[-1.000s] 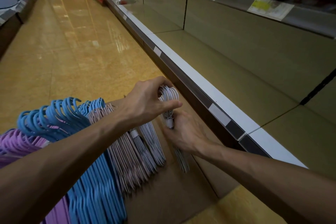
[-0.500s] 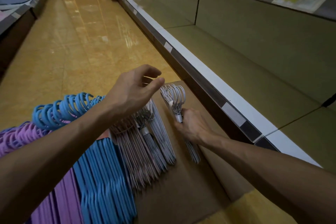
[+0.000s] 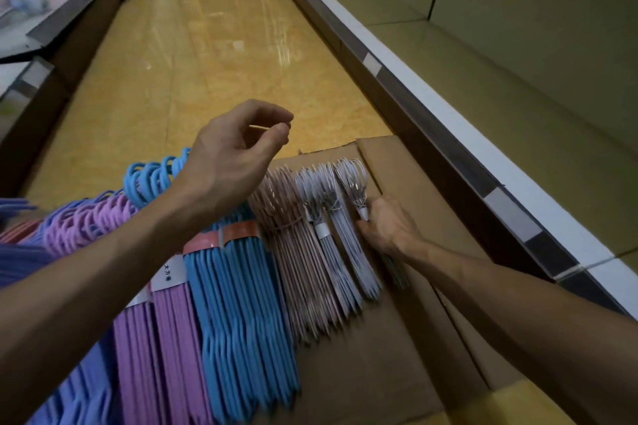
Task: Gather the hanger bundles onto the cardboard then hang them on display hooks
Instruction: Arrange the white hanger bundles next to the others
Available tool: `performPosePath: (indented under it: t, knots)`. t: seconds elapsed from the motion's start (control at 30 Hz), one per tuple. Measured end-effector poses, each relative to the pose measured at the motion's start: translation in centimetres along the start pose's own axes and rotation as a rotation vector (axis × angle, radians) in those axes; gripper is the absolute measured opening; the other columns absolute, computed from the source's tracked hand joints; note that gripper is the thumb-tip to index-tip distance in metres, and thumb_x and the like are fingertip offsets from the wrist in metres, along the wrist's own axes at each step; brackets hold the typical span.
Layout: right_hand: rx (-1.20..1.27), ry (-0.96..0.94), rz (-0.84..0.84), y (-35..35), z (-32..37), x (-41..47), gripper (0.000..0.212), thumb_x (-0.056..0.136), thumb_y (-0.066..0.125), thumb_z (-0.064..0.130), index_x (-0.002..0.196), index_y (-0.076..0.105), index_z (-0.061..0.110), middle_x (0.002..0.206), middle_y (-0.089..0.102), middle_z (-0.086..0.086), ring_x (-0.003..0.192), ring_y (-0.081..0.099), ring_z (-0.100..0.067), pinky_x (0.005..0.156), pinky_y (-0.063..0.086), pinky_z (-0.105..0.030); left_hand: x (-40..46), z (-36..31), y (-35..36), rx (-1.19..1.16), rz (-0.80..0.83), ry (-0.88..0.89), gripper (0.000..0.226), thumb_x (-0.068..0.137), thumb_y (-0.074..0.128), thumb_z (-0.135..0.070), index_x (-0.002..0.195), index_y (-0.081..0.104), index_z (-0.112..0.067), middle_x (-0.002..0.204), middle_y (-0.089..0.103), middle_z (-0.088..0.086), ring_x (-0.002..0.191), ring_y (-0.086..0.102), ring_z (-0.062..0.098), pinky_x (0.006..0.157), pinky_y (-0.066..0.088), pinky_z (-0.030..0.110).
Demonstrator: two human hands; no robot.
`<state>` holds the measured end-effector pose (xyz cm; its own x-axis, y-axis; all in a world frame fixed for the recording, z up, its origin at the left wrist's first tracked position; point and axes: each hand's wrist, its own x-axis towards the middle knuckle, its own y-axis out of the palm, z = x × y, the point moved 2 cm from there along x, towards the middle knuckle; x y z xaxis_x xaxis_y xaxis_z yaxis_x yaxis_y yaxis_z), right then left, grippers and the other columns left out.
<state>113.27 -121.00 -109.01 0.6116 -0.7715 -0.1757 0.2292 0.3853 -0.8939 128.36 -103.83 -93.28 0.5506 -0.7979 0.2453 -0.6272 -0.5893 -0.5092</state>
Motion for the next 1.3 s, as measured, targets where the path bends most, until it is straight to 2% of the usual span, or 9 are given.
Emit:
performPosePath:
  t: [0.1,0.27,0.53,0.6,0.7,0.8,0.97,1.13,1.3]
  knots:
    - [0.042,-0.034,0.013,0.6,0.6,-0.1,0.014,0.095,0.061,0.028,0.103,0.067,0.017,0.101,0.065,-0.004,0.080,0.065,-0.021,0.074,0.060,-0.042,-0.1,0.2,-0.2,-0.002,0.005,0.000,0.018,0.100,0.056,-0.026,0.116,0.063,-0.027,0.110,0.069,-0.010,0.103,0.067,0.002,0.095,0.055,0.033]
    - [0.068,-0.066,0.072,0.5,0.7,-0.3,0.016,0.093,0.063,0.018,0.108,0.065,0.013,0.106,0.065,-0.007,0.090,0.066,-0.025,0.082,0.059,-0.043,-0.3,0.6,-0.3,-0.004,0.015,-0.004,0.018,0.100,0.056,-0.025,0.117,0.063,-0.026,0.111,0.068,-0.009,0.103,0.067,0.003,0.095,0.055,0.036]
    - [0.064,-0.118,0.255,-1.9,1.7,-1.6,0.024,0.095,0.062,0.016,0.118,0.056,0.014,0.099,0.064,-0.002,0.084,0.067,-0.018,0.068,0.057,-0.027,-1.8,0.3,-2.1,0.029,-0.002,0.002,0.018,0.100,0.056,-0.023,0.115,0.064,-0.026,0.111,0.069,-0.010,0.103,0.067,0.005,0.095,0.055,0.038]
    - [0.020,-0.139,0.243,-2.6,2.1,-2.7,0.020,0.097,0.060,0.021,0.116,0.056,0.016,0.097,0.062,0.000,0.084,0.065,-0.016,0.070,0.056,-0.026,-2.9,0.5,-3.3,0.067,-0.010,-0.009,0.018,0.099,0.057,-0.023,0.115,0.065,-0.025,0.110,0.069,-0.009,0.103,0.067,0.007,0.094,0.055,0.038]
    - [-0.279,-0.163,0.186,-3.3,3.1,-4.5,0.017,0.099,0.056,0.035,0.105,0.055,0.019,0.093,0.062,0.000,0.081,0.063,-0.016,0.077,0.057,-0.034,-5.2,1.4,-5.6,0.091,-0.037,-0.049,0.016,0.098,0.059,-0.023,0.111,0.067,-0.028,0.104,0.072,-0.008,0.099,0.069,0.012,0.090,0.056,0.042]
    - [-0.500,-0.245,0.107,-4.4,4.9,-6.3,0.026,0.102,0.049,0.044,0.092,0.055,0.020,0.080,0.060,0.001,0.074,0.061,-0.016,0.074,0.053,-0.032,-7.9,2.4,-8.0,0.157,-0.032,-0.081,0.013,0.097,0.059,-0.025,0.106,0.067,-0.032,0.105,0.072,-0.008,0.098,0.070,0.011,0.089,0.057,0.045]
    - [-0.454,-0.457,0.017,-5.9,8.5,-9.7,0.034,0.100,0.044,0.051,0.090,0.056,0.022,0.079,0.062,0.000,0.073,0.062,-0.020,0.078,0.054,-0.041,-12.4,3.0,-11.9,0.250,-0.045,-0.093,0.013,0.096,0.060,-0.021,0.103,0.067,-0.030,0.101,0.073,-0.010,0.093,0.070,0.008,0.086,0.058,0.043]
    - [-0.447,-0.624,0.001,-6.0,11.4,-12.1,0.035,0.100,0.043,0.053,0.085,0.053,0.023,0.077,0.061,0.003,0.070,0.061,-0.017,0.073,0.052,-0.036,-14.9,3.2,-14.7,0.311,-0.066,-0.149,0.019,0.097,0.058,-0.014,0.101,0.066,-0.030,0.100,0.073,-0.008,0.091,0.070,0.002,0.084,0.057,0.037]
    - [-0.426,-0.654,0.002,-5.8,12.1,-12.6,0.035,0.099,0.044,0.054,0.086,0.054,0.024,0.075,0.062,0.004,0.071,0.064,-0.017,0.073,0.053,-0.036,-15.7,2.7,-15.6,0.338,-0.083,-0.149,0.019,0.096,0.059,-0.016,0.103,0.066,-0.032,0.104,0.071,-0.011,0.098,0.068,0.006,0.089,0.056,0.038]
